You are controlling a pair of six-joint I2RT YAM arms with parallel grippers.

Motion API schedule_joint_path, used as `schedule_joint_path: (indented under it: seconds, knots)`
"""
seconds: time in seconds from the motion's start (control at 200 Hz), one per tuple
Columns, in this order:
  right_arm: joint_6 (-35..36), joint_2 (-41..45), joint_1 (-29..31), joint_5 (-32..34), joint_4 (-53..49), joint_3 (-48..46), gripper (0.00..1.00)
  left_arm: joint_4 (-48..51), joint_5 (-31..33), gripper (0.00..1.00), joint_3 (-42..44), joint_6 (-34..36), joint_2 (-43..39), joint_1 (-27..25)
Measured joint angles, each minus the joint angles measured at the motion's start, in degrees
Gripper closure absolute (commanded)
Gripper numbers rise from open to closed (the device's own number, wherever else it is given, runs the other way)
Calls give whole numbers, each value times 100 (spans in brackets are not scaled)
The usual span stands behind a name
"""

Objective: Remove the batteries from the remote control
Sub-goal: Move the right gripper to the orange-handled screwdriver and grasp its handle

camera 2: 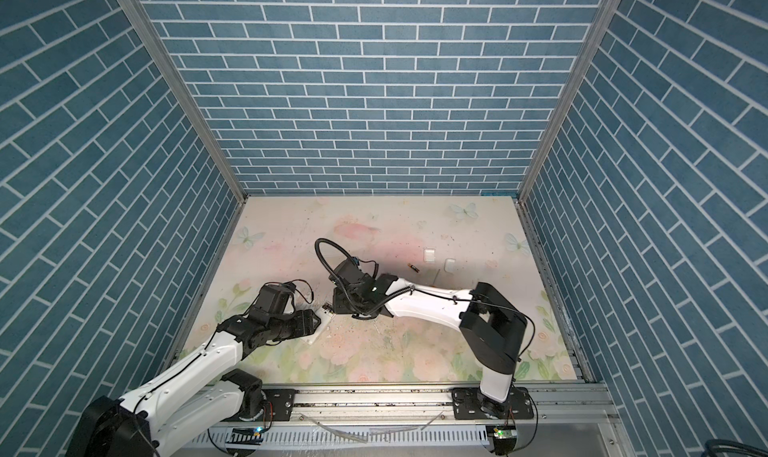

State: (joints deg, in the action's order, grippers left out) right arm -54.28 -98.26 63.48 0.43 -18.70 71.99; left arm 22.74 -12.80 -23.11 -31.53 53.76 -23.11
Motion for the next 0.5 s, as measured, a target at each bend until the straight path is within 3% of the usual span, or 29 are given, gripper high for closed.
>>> schedule_joint_path:
  seconds: [0.275, 0.5]
  knots:
    - [66, 1331, -693, 837, -981, -791, 57, 131, 190, 28, -562, 107, 44, -87]
    - [68, 1875, -1368, 1283, -1773, -1381, 51, 144, 236, 29, -817, 179, 343, -94]
